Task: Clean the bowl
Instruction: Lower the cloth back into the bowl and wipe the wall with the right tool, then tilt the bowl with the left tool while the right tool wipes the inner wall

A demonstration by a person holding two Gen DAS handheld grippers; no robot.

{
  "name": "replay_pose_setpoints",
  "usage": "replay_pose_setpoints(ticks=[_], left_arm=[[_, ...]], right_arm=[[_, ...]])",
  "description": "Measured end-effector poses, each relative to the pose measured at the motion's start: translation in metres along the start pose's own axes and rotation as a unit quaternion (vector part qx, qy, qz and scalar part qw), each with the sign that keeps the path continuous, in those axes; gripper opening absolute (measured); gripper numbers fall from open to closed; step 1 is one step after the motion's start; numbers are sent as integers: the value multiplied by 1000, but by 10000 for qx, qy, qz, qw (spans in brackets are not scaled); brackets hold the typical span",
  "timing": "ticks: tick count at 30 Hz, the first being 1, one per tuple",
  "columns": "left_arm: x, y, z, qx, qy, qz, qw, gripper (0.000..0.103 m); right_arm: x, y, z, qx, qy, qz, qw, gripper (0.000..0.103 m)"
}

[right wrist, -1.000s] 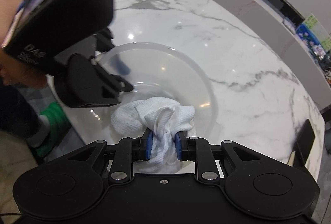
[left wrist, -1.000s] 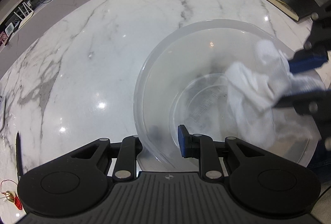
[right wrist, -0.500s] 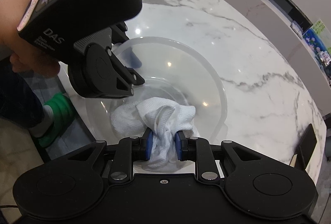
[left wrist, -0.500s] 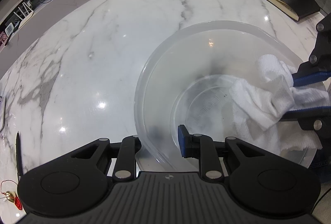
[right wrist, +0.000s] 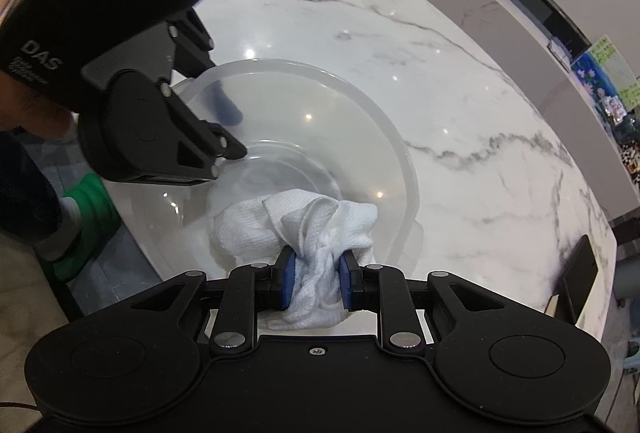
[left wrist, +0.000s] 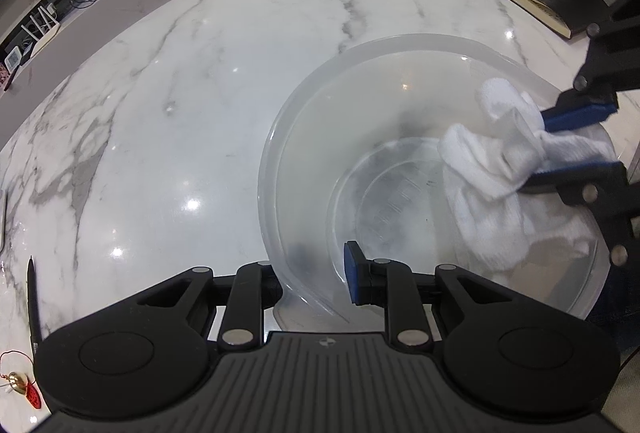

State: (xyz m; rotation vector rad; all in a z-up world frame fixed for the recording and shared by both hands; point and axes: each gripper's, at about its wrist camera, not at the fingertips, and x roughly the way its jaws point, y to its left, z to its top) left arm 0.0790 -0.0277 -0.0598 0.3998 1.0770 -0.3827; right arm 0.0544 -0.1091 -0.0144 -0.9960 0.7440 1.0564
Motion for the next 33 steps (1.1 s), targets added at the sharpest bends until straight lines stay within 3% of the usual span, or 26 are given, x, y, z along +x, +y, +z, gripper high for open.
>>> replay_pose_setpoints(ticks=[10,15,20,27,33], left_arm=[[-2,-5,-2,100,45,49,9999,21],[-6,-12,-6,518,27,-108,9986,23],[-7,-7,-11,602,38,-133,9981,23],[-8,6,-13,415,-130,58,9990,23],[-4,17,-10,86,-372,54,9993,23]], right_arm=[[9,-6,3,79,-111,-98,9999,17],[16,-8,4,-54,-278,-109,9995,17],[17,-12,6,-129,-489,49,9987,16],[21,-5,6,-682,-1144,-28,9911,16],[26,-4,16,-600,-1373,-358,9881,16]])
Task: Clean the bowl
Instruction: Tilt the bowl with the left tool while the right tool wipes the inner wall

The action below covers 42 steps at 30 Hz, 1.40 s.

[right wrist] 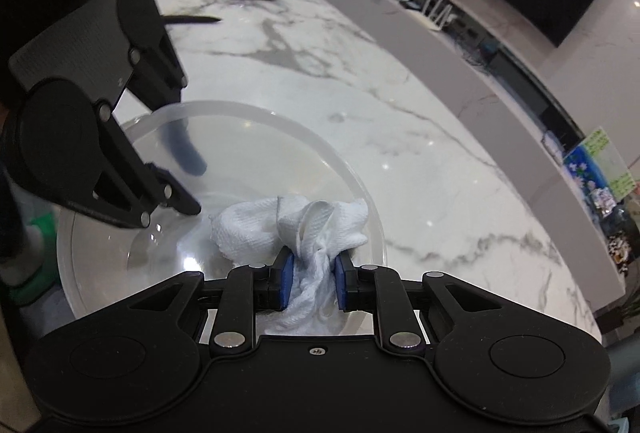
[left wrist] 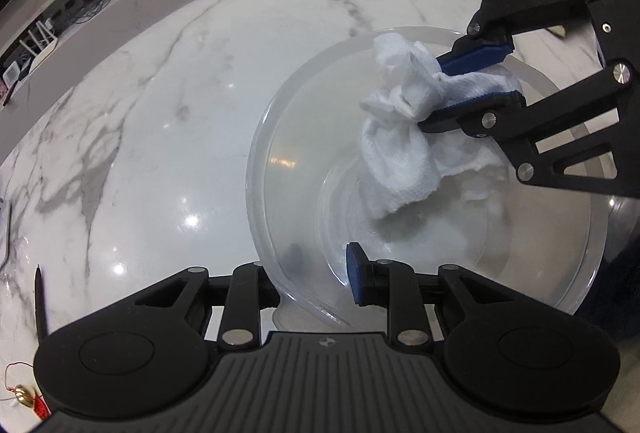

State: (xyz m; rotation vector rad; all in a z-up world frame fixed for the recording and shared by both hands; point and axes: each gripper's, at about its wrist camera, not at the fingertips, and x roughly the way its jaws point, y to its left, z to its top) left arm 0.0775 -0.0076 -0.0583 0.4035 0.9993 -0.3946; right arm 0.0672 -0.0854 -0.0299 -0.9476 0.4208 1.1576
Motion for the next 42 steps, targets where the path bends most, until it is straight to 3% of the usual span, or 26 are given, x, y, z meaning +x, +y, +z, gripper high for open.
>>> replay_pose_setpoints(ticks=[3,6,15,20,24,31,42], left_arm=[[0,4,2,-86,-261,117,9996,23],[-1,5,5,1,-644,484,9968,23],[6,-1,9,510,-597,1336,9879,19],[2,-5,10,666,-791,1424,9844,18],[-6,-9,11,763,-1212,1694,9751,13],[-3,-6,15,647,-1226,1651,9765,12],[-4,-14,12,810,-1250,1717,9738,13]], right_arm=[[5,-1,4,96,-102,-258,9996,16],[10,-6,9,253,-213,-402,9986,16],[27,-11,21,749,98,15,9971,16],[22,-8,19,779,92,-44,9969,16],[14,-6,16,763,-5,-137,9970,17],[5,-2,11,775,-19,-107,9969,17],[-17,-5,25,861,-1115,-379,9893,18]])
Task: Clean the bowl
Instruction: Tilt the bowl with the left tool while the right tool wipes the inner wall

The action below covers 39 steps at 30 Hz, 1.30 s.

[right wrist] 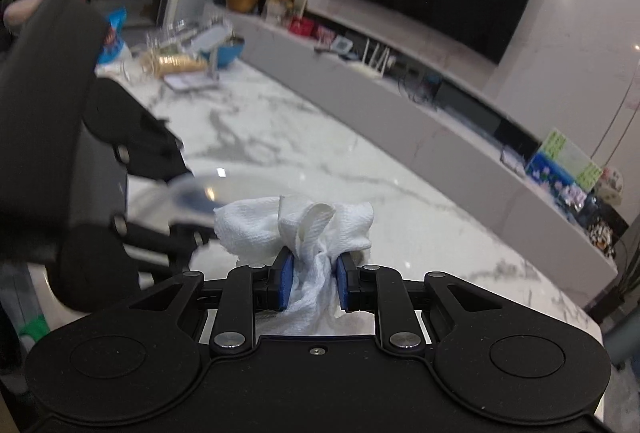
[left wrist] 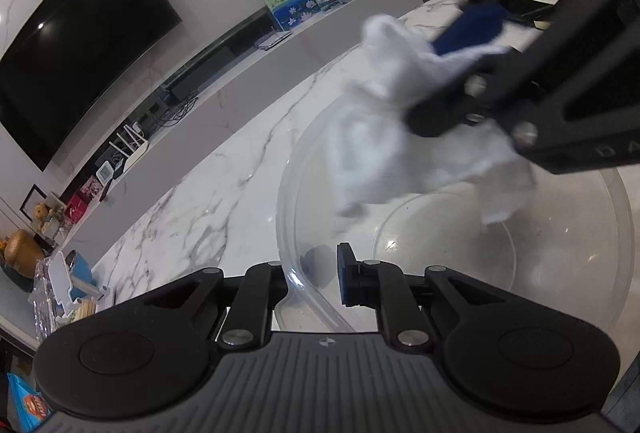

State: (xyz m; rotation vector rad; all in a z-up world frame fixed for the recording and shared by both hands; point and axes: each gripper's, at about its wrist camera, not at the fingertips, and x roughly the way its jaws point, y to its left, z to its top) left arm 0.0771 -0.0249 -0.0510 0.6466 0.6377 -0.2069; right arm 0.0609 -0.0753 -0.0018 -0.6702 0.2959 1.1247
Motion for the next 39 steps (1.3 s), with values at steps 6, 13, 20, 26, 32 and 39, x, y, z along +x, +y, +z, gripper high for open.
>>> replay_pose_setpoints(ticks=[6,13,20,26,32,39], left_arm=[[0,-2,0,65,-36,-14,10000,13],[0,-4,-1,108,-44,5,9999,13],[-1,-5,-2,135,-32,13,9999,13],[-1,-4,-1,100,10,47,9999,13],[0,-3,-1,82,77,71,9999,14],[2,3,0,-47,147,178,9997,14]], right_arm=[[3,5,5,-129,-280,191,9993,18],[2,2,5,-148,-281,127,9994,18],[-7,2,3,-126,-23,-156,9998,18],[-11,-8,-7,80,280,-296,9991,18],[-12,-11,-13,279,607,-319,9973,18],[-7,-10,-16,382,1049,-173,9936,18]])
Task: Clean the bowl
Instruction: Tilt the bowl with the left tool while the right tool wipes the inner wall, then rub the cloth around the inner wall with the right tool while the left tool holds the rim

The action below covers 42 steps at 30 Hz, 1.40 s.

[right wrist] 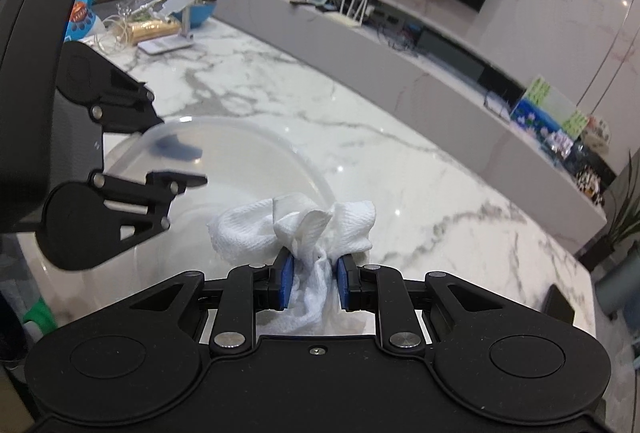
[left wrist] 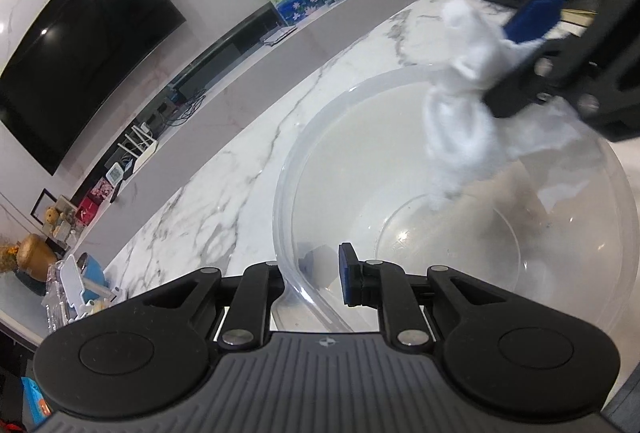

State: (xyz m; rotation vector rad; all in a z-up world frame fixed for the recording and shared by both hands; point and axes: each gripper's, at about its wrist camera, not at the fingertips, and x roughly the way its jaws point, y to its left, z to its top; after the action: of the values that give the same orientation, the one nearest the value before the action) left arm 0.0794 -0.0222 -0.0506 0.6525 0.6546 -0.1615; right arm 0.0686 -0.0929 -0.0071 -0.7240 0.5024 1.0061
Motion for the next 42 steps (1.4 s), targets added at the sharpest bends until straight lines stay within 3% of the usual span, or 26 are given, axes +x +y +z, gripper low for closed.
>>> replay_pose_setpoints(ticks=[15,30,42], left_arm=[[-2,4,4,-44,-25,134,9999,13],[-3,-7,2,295,-105,-149,9994,14],[-4,-16,-1,431,-187,-207,9987,14]], right_arm=[[-2,12,-10,-207,268,249,9991,19],[1,5,-1,-195,-230,-64,9995,19],[1,6,11,-276,-647,157,9974,19]])
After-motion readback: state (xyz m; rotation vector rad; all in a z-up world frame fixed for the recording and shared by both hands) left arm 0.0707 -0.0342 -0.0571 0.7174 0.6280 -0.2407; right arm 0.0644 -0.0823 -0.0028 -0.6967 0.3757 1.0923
